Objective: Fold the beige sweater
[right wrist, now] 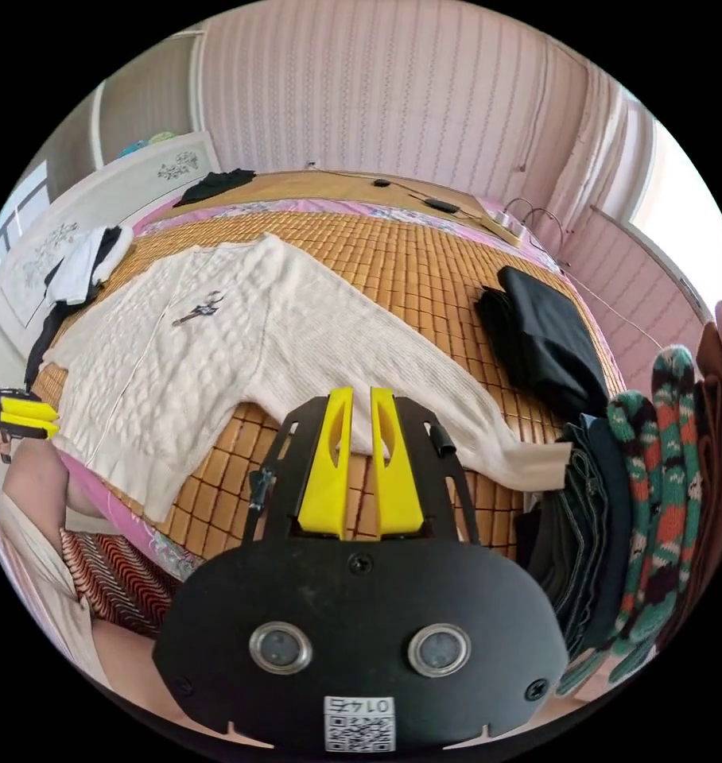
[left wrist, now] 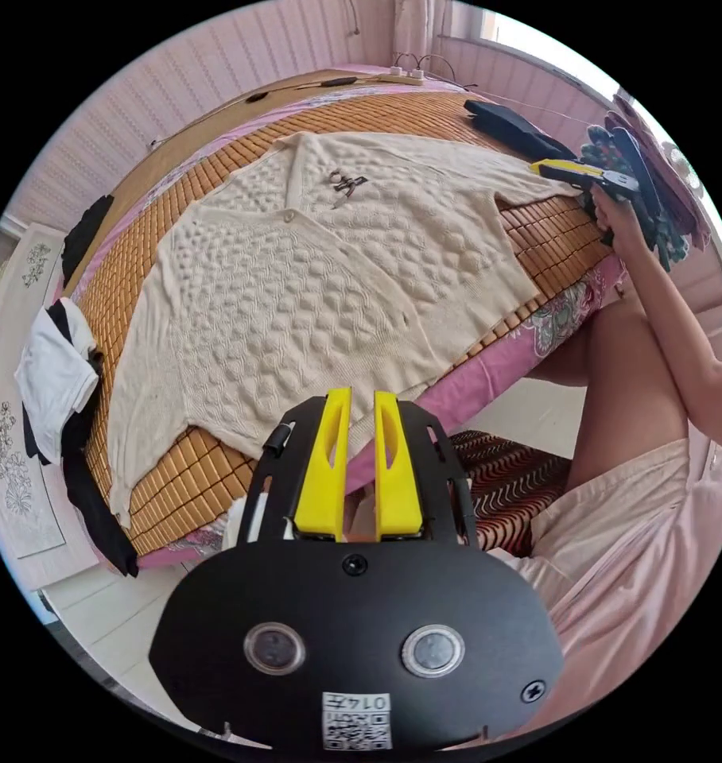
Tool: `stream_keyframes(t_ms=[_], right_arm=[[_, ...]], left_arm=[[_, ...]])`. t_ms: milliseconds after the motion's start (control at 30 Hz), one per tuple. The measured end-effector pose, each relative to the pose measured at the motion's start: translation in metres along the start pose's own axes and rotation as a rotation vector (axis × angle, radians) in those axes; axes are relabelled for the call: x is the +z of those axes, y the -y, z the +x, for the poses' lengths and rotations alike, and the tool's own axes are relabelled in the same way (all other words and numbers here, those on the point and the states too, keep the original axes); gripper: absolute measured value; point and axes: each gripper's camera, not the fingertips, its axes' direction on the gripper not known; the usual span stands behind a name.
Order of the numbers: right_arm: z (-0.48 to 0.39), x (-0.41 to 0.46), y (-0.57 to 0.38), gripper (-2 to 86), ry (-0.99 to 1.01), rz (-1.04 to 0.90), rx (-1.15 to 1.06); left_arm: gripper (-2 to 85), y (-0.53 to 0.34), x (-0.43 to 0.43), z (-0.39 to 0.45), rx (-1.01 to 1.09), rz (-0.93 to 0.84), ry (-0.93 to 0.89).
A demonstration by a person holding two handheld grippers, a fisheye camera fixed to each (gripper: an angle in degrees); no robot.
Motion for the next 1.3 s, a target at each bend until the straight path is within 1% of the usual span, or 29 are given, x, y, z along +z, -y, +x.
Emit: stream_keyframes(t_ms=[67, 100, 167, 233, 300, 333, 367, 500, 533, 633, 700, 800, 867, 900, 1000, 1100, 1167, 1233, 1300], right_arm=[[-0.051, -0.001, 0.009, 3.7, 0.039, -0.023, -0.173], [-0.065, -0.001, 0.012, 3.4, 0.067, -0.043, -0.217], [-0.122, -0.001, 0.01, 4.9, 0.256, -0.089, -0.314], [-0.169, 0.0, 0.003, 6.0, 0.374, -0.119, -0.373], [-0.211, 0.005, -0.003, 6.9, 0.375, -0.165, -0.448], [-0.233, 0.009, -0.001, 7.6, 0.354, -0.19, -0.485], [-0.249, 0.013, 0.005, 8.1, 0.375, -0.207, -0.493], [-0.281, 0.026, 0.026, 9.6, 0.449, -0.261, -0.461], [-0.29, 0.03, 0.032, 10.0, 0.453, -0.258, -0.457], [-0.318, 0.05, 0.04, 10.9, 0.334, -0.31, -0.508], [-0.324, 0.053, 0.047, 11.4, 0.334, -0.303, -0.499], [-0.329, 0.053, 0.06, 12.0, 0.357, -0.309, -0.488], [-0.329, 0.043, 0.069, 12.4, 0.365, -0.284, -0.484], [-0.329, 0.04, 0.072, 12.4, 0.369, -0.279, -0.484], [-0.331, 0.034, 0.078, 12.8, 0.392, -0.287, -0.496], [-0.342, 0.05, 0.082, 12.9, 0.394, -0.341, -0.501], [-0.36, 0.075, 0.08, 13.0, 0.354, -0.419, -0.52], [-0.368, 0.078, 0.084, 13.0, 0.337, -0.392, -0.515], [-0.376, 0.08, 0.089, 12.9, 0.323, -0.415, -0.521]], left_arm=[[6.1, -0.024, -0.003, -0.003, -0.009, 0.013, -0.012], [6.2, -0.027, -0.005, -0.002, -0.001, 0.022, -0.016], [6.3, -0.032, -0.01, 0.004, 0.031, 0.081, -0.046], [6.5, -0.03, -0.012, 0.006, 0.046, 0.116, -0.069], [6.8, -0.027, -0.012, 0.006, 0.057, 0.133, -0.07], [7.0, -0.025, -0.009, 0.005, 0.065, 0.121, -0.062], [7.3, -0.026, -0.008, 0.002, 0.068, 0.094, -0.059], [7.4, -0.051, -0.034, -0.023, 0.013, 0.143, -0.11], [7.4, -0.064, -0.044, -0.033, 0.013, 0.154, -0.071], [7.5, -0.092, -0.056, -0.057, 0.038, 0.116, 0.097], [7.8, -0.101, -0.056, -0.073, 0.031, 0.076, 0.116], [6.9, -0.111, -0.056, -0.095, 0.014, 0.038, 0.089], [2.5, -0.119, -0.067, -0.109, 0.012, 0.038, 0.068], [1.7, -0.122, -0.071, -0.112, 0.011, 0.037, 0.074], [-0.5, -0.139, -0.089, -0.124, 0.07, 0.044, 0.075], [-0.6, -0.152, -0.101, -0.14, 0.093, 0.018, 0.049], [0.1, -0.157, -0.102, -0.16, 0.047, -0.007, -0.028], [2.3, -0.16, -0.103, -0.174, 0.017, -0.033, -0.082], [4.5, -0.168, -0.112, -0.189, -0.001, -0.014, -0.14]])
